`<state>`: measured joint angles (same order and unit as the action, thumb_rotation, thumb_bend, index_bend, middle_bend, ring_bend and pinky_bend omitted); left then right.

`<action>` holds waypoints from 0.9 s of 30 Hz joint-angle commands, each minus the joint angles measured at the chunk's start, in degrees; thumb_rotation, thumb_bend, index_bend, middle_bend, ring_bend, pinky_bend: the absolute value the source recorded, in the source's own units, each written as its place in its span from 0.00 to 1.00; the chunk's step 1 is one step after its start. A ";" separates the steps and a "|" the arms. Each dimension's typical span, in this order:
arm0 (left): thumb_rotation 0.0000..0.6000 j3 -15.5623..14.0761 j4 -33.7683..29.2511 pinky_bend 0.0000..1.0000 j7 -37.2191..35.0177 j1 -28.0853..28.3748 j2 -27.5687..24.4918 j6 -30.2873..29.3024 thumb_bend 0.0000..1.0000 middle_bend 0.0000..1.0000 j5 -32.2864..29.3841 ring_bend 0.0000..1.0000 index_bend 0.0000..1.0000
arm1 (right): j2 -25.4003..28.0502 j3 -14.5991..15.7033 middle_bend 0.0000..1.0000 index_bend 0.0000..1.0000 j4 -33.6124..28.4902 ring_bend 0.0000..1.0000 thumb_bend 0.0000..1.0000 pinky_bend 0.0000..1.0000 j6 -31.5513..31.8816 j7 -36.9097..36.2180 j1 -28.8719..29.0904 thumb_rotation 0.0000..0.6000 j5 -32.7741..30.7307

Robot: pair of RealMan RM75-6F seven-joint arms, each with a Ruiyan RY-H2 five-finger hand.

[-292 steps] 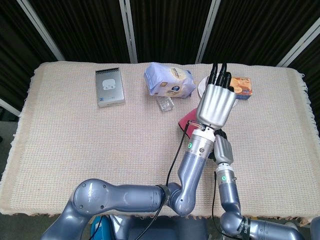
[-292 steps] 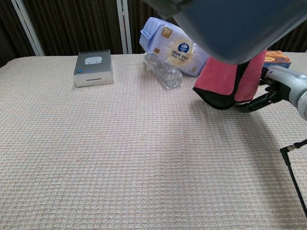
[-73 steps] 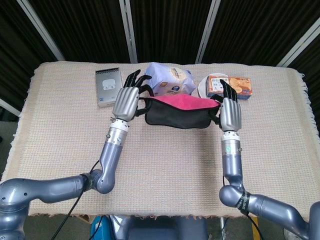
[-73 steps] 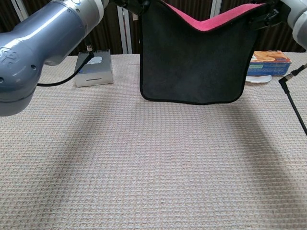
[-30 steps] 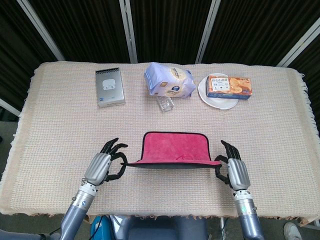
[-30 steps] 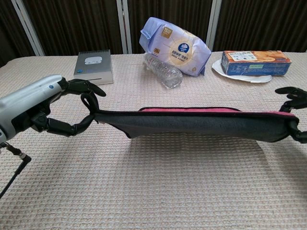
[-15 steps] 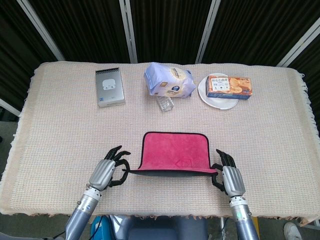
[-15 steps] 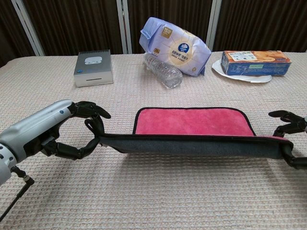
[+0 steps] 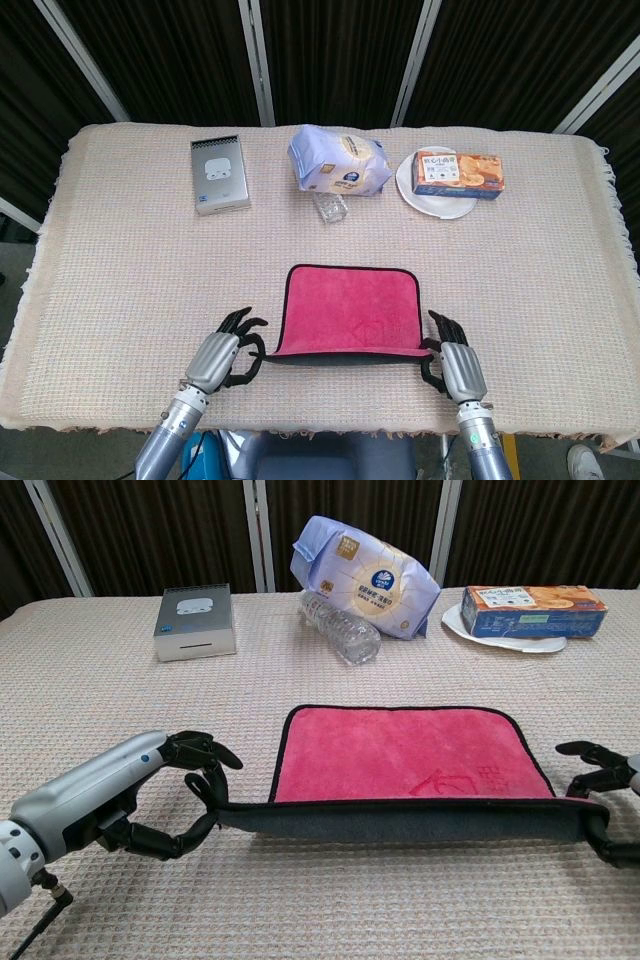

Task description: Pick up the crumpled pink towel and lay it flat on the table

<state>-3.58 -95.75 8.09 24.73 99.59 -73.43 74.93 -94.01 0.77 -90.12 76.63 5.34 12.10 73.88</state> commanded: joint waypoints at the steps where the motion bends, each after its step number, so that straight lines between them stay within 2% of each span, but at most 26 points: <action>1: 1.00 -0.29 0.24 0.02 0.04 -0.22 -0.34 1.25 0.60 0.17 -0.14 0.00 0.58 | -0.18 0.21 0.08 0.60 0.47 0.00 0.70 0.00 -0.61 0.28 -0.25 1.00 0.01; 4: 1.00 -0.79 0.36 0.02 0.46 -0.11 -1.12 2.81 0.52 0.15 -0.02 0.00 0.52 | -0.19 0.64 0.03 0.50 0.92 0.00 0.69 0.00 -1.39 0.75 -0.36 1.00 0.26; 6: 1.00 -1.03 0.40 0.02 1.03 0.08 -1.87 3.80 0.47 0.13 0.02 0.00 0.48 | 0.04 1.02 0.00 0.37 1.07 0.00 0.64 0.00 -2.00 1.48 -0.34 1.00 0.42; 8: 1.00 -1.17 0.22 0.01 1.12 0.18 -2.76 4.74 0.42 0.11 -0.34 0.00 0.45 | 0.39 1.41 0.00 0.17 1.09 0.00 0.56 0.00 -2.61 2.34 -0.26 1.00 0.52; 10: 1.00 -1.16 -0.20 0.00 1.14 0.38 -3.90 5.84 0.38 0.09 -0.69 0.00 0.40 | 0.83 1.71 0.00 0.04 0.92 0.00 0.50 0.00 -3.28 3.09 -0.21 1.00 0.51; 11: 1.00 -1.13 -0.42 0.00 1.14 0.49 -4.48 6.33 0.35 0.08 -0.75 0.00 0.37 | 1.06 1.75 0.00 0.01 0.71 0.00 0.47 0.00 -3.60 3.53 -0.18 1.00 0.40; 17: 1.00 -0.36 -2.15 0.00 -0.50 0.59 -7.01 7.42 0.26 0.04 0.03 0.00 0.20 | 1.92 1.81 0.00 0.00 -0.19 0.00 0.38 0.00 -3.72 3.83 -0.59 1.00 1.11; 27: 1.00 0.03 -9.49 0.00 -2.03 0.45 -14.48 6.41 0.24 0.03 4.30 0.00 0.12 | 5.00 2.48 0.00 0.00 -4.58 0.00 0.35 0.00 -1.28 3.40 -1.53 1.00 5.64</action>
<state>-3.51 -103.71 6.78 25.41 86.68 -66.46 78.09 -89.65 3.12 -93.96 74.91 8.94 10.79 78.94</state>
